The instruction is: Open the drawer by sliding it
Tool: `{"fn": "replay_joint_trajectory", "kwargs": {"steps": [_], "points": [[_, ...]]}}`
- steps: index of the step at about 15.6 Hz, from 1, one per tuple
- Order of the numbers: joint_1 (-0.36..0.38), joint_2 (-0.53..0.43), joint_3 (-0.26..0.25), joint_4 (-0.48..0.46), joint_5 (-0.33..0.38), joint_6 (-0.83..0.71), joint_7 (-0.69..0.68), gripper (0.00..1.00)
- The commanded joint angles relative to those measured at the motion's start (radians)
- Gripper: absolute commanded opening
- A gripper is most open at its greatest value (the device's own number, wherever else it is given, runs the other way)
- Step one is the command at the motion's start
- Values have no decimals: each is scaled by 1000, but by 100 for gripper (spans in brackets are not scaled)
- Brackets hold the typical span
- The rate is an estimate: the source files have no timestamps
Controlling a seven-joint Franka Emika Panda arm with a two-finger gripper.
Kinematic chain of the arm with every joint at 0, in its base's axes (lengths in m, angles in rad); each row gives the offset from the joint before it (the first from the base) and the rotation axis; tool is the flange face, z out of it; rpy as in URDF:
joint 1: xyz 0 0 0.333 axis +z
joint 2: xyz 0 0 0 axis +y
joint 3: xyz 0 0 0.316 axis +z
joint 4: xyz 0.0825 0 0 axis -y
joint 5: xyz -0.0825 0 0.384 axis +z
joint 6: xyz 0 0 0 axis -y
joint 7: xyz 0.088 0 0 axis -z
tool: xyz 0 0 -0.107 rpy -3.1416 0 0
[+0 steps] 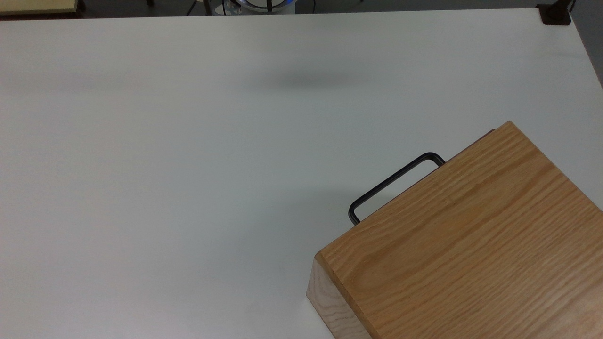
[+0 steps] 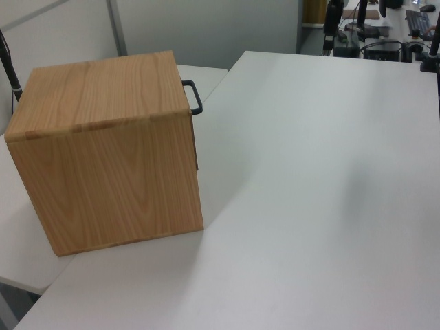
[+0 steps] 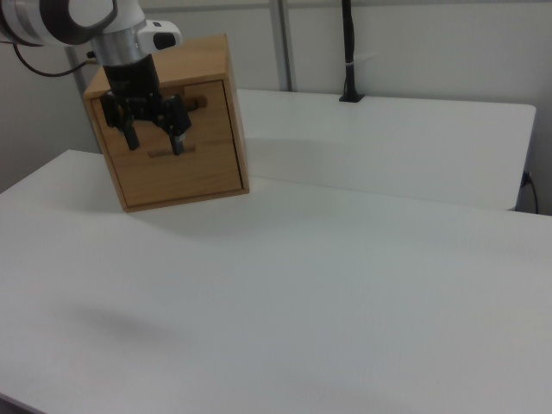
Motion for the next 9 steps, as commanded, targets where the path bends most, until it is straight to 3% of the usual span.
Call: {"fn": "replay_joint_trajectory", "kwargs": {"steps": [1,9], "points": [[0,5,-4,15,-1,-17,-12,100],[-15,5,-7,13,13,-10,-23,100]]}}
